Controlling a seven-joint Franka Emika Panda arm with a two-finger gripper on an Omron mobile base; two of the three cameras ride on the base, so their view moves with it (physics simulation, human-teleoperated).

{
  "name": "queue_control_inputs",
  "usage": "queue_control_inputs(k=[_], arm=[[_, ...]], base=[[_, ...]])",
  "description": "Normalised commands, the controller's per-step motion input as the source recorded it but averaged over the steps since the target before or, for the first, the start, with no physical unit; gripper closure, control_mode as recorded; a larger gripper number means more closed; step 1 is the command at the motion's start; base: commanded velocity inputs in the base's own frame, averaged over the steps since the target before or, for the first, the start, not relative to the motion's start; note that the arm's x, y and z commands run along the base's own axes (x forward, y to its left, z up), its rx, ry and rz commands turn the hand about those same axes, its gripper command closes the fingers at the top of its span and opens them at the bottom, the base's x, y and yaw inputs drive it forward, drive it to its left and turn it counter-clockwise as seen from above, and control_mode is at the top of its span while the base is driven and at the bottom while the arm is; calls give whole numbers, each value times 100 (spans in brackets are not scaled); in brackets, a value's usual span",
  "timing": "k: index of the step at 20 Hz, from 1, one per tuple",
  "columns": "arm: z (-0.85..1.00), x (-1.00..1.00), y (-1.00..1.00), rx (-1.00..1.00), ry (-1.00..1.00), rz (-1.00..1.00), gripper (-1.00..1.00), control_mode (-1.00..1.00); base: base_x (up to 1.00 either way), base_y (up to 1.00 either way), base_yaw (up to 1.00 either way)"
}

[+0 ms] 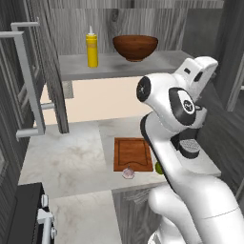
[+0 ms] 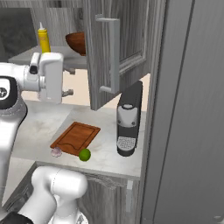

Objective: Open the cabinet. Place the bowl and condiment on the counter. Then place the lime and garlic on the cutting board.

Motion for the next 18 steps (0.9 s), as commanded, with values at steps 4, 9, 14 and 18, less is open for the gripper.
queue_control_inputs(k=[4,9,14,18], arm=[[0,23,-9,-3,4,-28,-100,-100],[0,37,-9,-6,3,-18,-100,-100],[0,8,-44,-1,1,-7,-100,-100],[0,0,-56,0,0,-3,-100,-100]], base=[[0,0,0],[0,0,0],[0,0,0],[0,0,0]])
